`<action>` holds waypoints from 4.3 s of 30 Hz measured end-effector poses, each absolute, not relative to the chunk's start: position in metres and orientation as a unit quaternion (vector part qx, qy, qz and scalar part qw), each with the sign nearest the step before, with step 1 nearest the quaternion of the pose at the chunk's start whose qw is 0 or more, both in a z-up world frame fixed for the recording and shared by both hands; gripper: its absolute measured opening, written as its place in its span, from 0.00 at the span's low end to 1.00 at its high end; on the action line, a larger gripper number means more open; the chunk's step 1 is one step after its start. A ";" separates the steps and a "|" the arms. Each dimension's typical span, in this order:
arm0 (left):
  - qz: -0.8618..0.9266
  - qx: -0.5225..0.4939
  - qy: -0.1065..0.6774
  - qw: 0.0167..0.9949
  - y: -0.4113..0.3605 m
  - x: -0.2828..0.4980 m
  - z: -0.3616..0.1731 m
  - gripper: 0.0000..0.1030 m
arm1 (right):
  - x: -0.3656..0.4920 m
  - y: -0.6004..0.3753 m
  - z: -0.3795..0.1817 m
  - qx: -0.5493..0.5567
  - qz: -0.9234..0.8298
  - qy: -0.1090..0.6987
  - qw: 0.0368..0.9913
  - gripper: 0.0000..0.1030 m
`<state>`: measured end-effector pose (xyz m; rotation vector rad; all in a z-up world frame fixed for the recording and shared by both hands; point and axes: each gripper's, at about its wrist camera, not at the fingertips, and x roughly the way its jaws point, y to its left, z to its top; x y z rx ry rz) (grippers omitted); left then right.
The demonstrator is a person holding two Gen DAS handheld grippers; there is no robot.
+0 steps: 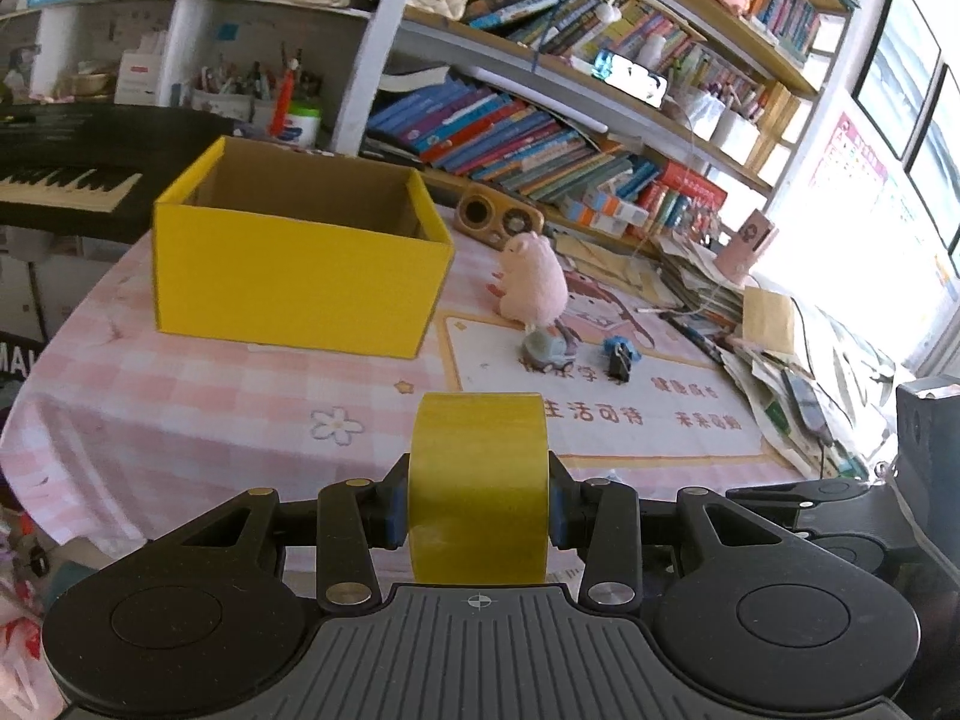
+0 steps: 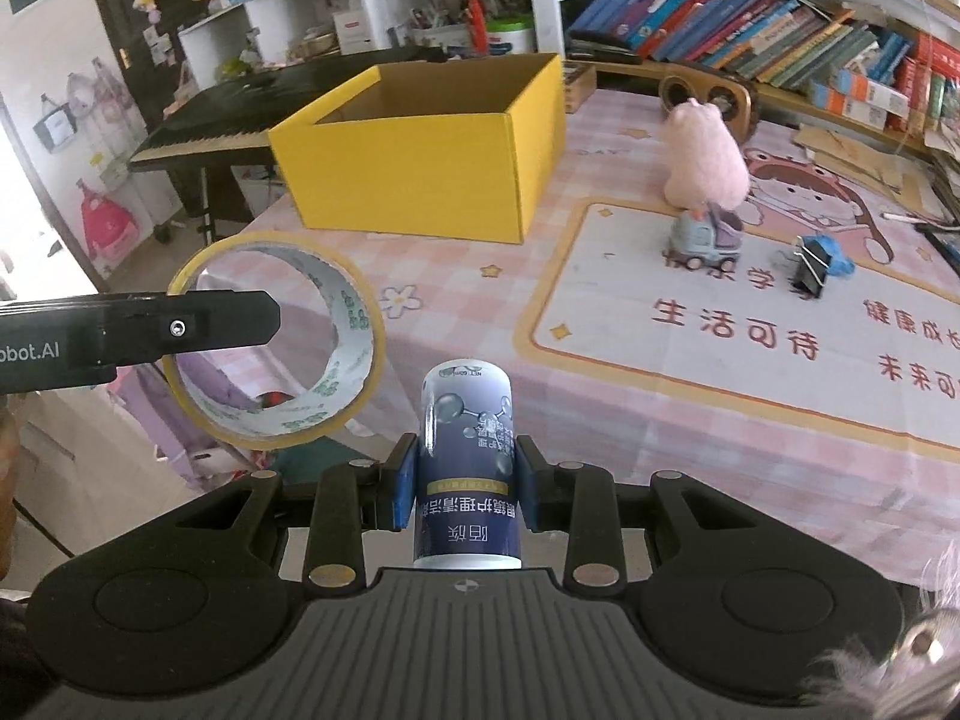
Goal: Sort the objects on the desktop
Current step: 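Carry the spray bottle and tape roll with both tools toward the yellow box, then lower both tools into the yellow box and open them to drop the items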
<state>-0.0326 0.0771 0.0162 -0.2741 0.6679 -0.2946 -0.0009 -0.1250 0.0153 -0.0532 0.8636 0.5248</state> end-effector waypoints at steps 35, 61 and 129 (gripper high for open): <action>-0.076 -0.175 0.296 0.936 0.128 -0.057 0.019 0.38 | 0.005 -0.059 0.021 -0.086 0.329 0.406 0.848 0.30; -0.055 -0.171 0.308 0.934 0.126 -0.004 0.019 0.38 | 0.055 -0.059 0.018 -0.060 0.335 0.418 0.842 0.30; 0.002 0.000 0.404 0.915 0.135 0.262 -0.022 0.39 | 0.334 0.070 -0.019 -0.364 0.439 0.411 0.711 0.30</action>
